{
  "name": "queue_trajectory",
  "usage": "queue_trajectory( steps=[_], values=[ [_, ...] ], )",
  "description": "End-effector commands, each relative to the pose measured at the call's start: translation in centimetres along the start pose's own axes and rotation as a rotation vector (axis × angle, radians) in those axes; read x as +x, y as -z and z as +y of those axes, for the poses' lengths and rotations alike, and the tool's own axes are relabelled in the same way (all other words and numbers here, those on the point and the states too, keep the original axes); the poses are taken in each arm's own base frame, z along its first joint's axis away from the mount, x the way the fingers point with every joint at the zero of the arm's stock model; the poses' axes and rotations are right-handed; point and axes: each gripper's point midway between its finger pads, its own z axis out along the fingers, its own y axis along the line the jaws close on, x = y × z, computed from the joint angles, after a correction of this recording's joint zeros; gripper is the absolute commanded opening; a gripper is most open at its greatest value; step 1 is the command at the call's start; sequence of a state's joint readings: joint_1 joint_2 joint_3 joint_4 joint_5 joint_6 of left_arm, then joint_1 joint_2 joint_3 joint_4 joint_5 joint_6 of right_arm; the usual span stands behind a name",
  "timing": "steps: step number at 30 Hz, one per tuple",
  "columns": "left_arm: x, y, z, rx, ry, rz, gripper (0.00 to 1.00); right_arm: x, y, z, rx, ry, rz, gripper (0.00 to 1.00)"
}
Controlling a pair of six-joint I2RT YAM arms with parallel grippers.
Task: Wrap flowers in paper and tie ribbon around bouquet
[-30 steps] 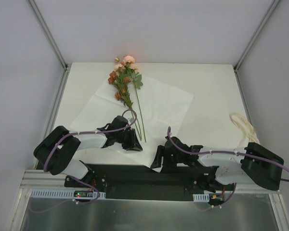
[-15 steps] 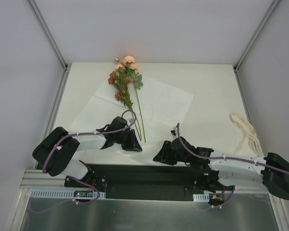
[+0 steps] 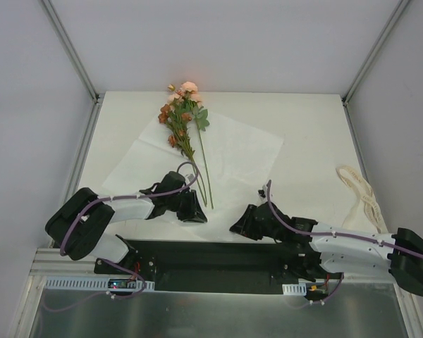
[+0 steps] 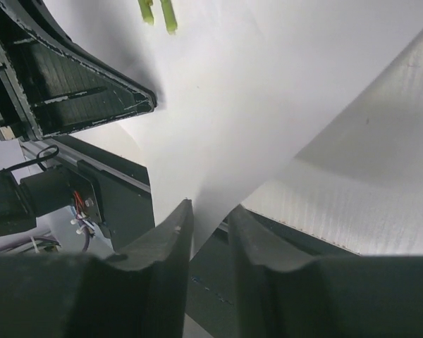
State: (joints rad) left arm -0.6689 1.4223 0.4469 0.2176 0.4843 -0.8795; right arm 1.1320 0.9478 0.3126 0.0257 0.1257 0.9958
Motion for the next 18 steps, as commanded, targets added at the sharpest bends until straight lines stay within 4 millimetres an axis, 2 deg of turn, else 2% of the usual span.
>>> queue_trajectory(
  steps=[1, 3, 4, 6, 8, 9, 10, 11, 13, 14, 15, 16, 17, 18],
  values=[
    [0.0, 0.5, -0.1, -0.024, -0.032, -0.016, 0.18, -0.8, 0.5, 0.8, -0.024, 0.001, -0.032, 0.18],
    [-0.9, 1.2, -1.7, 0.006, -0.079, -0.036, 0.19, -1.5, 1.2, 2.1, -0.035, 0.113, -0.042, 0.02],
    [-0.9, 1.6, -1.7, -0.013, -0.078, -0.031, 0.22, -1.9, 1.3, 2.6, -0.036, 0.152, -0.046, 0.0],
    [-2.4, 2.9, -3.5, 0.008, -0.119, -0.095, 0.26, -2.7, 1.4, 4.1, -0.047, 0.232, -0.052, 0.0],
    [-3.2, 4.5, -4.2, 0.018, -0.121, -0.13, 0.34, -3.8, 1.2, 4.9, -0.049, 0.253, -0.047, 0.0],
    [-3.7, 5.0, -4.7, 0.028, -0.128, -0.149, 0.36, -4.0, 0.2, 4.3, -0.015, 0.306, -0.023, 0.0],
    [-3.8, 5.4, -4.8, 0.031, -0.125, -0.158, 0.37, -5.7, 0.0, 5.8, -0.033, 0.304, -0.04, 0.01],
    [-4.3, 6.2, -4.9, 0.039, -0.123, -0.183, 0.38, -5.3, -0.3, 6.4, -0.058, 0.327, 0.018, 0.0],
    [-4.5, 6.9, -4.9, 0.045, -0.123, -0.205, 0.39, -7.0, -1.7, 8.2, -0.081, 0.374, 0.036, 0.0],
    [-4.8, 7.4, -4.9, 0.05, -0.12, -0.226, 0.39, -7.2, -2.0, 9.1, -0.105, 0.387, 0.064, 0.0],
    [-4.8, 7.6, -4.6, 0.048, -0.117, -0.232, 0.38, -7.7, -2.4, 9.6, -0.112, 0.397, 0.07, 0.0],
    [-4.9, 7.8, -4.4, 0.044, -0.115, -0.245, 0.38, -8.5, -3.6, 9.0, -0.086, 0.415, 0.081, 0.01],
    [-5.0, 8.3, -4.4, 0.051, -0.12, -0.269, 0.38, -9.4, -3.8, 10.8, -0.12, 0.426, 0.079, 0.0],
    [-4.8, 8.4, -3.8, 0.041, -0.113, -0.277, 0.38, -9.8, -4.5, 10.8, -0.117, 0.433, 0.097, 0.0]
  ],
)
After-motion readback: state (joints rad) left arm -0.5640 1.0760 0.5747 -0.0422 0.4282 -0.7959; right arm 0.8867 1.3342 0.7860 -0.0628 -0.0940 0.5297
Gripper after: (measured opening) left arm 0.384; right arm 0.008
